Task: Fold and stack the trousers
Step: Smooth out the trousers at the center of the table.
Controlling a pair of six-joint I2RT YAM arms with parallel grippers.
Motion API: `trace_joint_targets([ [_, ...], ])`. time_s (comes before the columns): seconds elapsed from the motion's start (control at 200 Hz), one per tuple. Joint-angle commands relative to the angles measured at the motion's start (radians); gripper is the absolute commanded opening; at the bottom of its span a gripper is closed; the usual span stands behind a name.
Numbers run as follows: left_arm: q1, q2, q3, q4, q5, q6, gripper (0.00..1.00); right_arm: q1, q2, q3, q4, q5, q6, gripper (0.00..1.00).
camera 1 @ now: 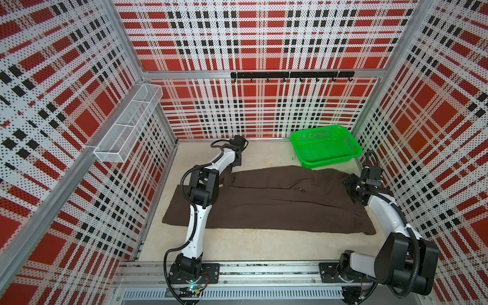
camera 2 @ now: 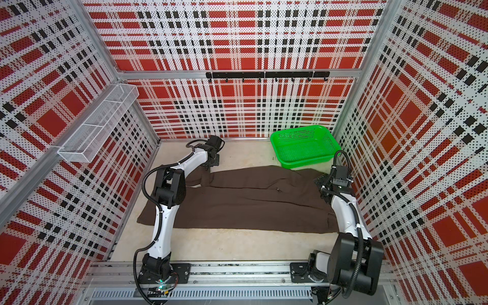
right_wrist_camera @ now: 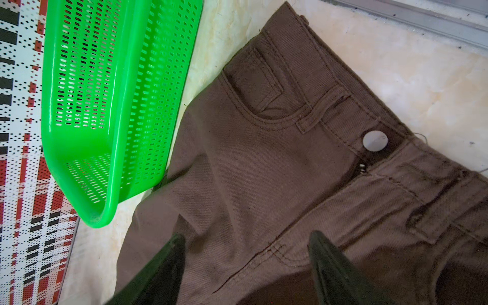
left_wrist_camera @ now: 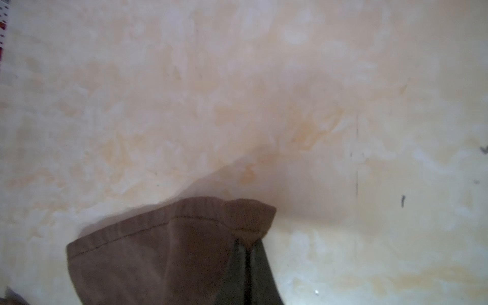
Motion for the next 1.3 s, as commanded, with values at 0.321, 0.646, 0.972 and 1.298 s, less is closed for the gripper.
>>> trace_joint_targets([
  [0.321,0.169,-0.621,-0.452,0.411,0.13,-0.161,0.0,0.004,0.099,-0.012,0.037,-0.031,-0.011,0.7],
  [0.646,0.315,-0.84,-0.786,0.578,0.29,-0.263,0.0,0.004,0.151,-0.125,0.043,-0.021,-0.038,0.52],
  [0.972,0.487,-0.935,-0.999,0.583,0.333,-0.267,0.0,0.001,0.14,-0.241,0.058,0.039,-0.01,0.44],
  [1.298,0.545,-0.934,-1.013,0.525,0.343,-0.221,0.44,-0.011,0.014,-0.162,-0.025,0.082,-0.016,0.59],
])
